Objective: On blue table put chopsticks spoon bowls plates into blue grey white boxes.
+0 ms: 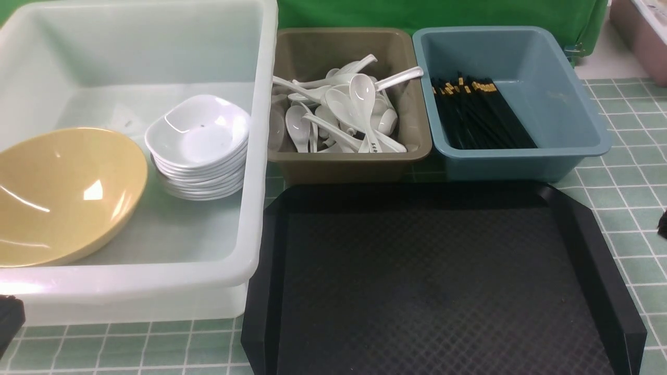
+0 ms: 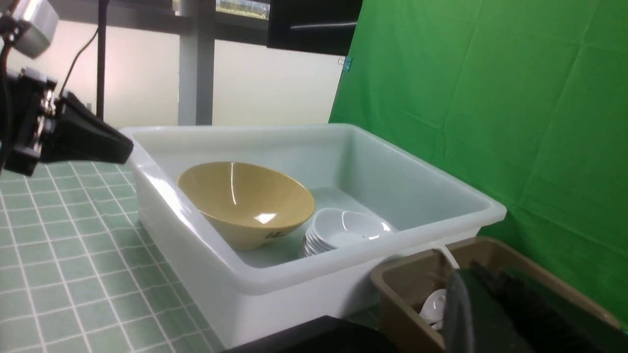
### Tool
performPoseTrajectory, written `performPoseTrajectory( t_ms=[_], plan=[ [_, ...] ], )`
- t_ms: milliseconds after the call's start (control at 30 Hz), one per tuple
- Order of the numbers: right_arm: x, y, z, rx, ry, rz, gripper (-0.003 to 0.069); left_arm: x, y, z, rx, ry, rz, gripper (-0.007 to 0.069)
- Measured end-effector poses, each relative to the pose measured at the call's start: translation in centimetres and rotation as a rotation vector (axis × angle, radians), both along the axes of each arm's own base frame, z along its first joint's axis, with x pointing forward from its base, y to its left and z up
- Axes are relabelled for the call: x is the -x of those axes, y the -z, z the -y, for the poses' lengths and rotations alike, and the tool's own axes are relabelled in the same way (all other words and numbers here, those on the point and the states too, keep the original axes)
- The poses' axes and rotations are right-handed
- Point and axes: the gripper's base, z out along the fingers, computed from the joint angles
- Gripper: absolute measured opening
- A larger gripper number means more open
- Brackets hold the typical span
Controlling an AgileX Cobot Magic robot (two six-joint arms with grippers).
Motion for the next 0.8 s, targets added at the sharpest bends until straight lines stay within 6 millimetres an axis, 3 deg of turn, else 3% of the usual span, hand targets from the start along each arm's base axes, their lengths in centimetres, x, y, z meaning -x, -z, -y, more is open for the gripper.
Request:
performPoseTrajectory(
  t_ms=[167, 400, 633, 667, 733, 800],
  plan=[
    [0.0, 1.8, 0.8, 0.029, 0.062, 0.015, 0.0037, 0.0, 0.0, 0.0, 0.0, 0.0, 0.0, 0.0001],
    [-0.7, 5.0, 3.4, -0.102, 0.381, -0.005, 0.0036, 0.0, 0.0, 0.0, 0.0, 0.0, 0.0, 0.0001],
    [-0.3, 11.0, 6.3, -0.206, 0.792, -0.082, 0.0036, 0.0, 0.0, 0.0, 0.0, 0.0, 0.0, 0.0001],
    [-0.3, 11.0, 6.4, -0.209, 0.8, -0.082, 0.0036, 0.0, 0.0, 0.0, 0.0, 0.0, 0.0, 0.0001],
    [-0.3, 13.5, 6.9, -0.197, 0.891, -0.114, 0.0036, 0.0, 0.0, 0.0, 0.0, 0.0, 0.0, 0.0001],
    [-0.3, 14.6, 7.0, -0.192, 0.921, -0.129, 0.0036, 0.0, 0.0, 0.0, 0.0, 0.0, 0.0, 0.0001]
  ],
)
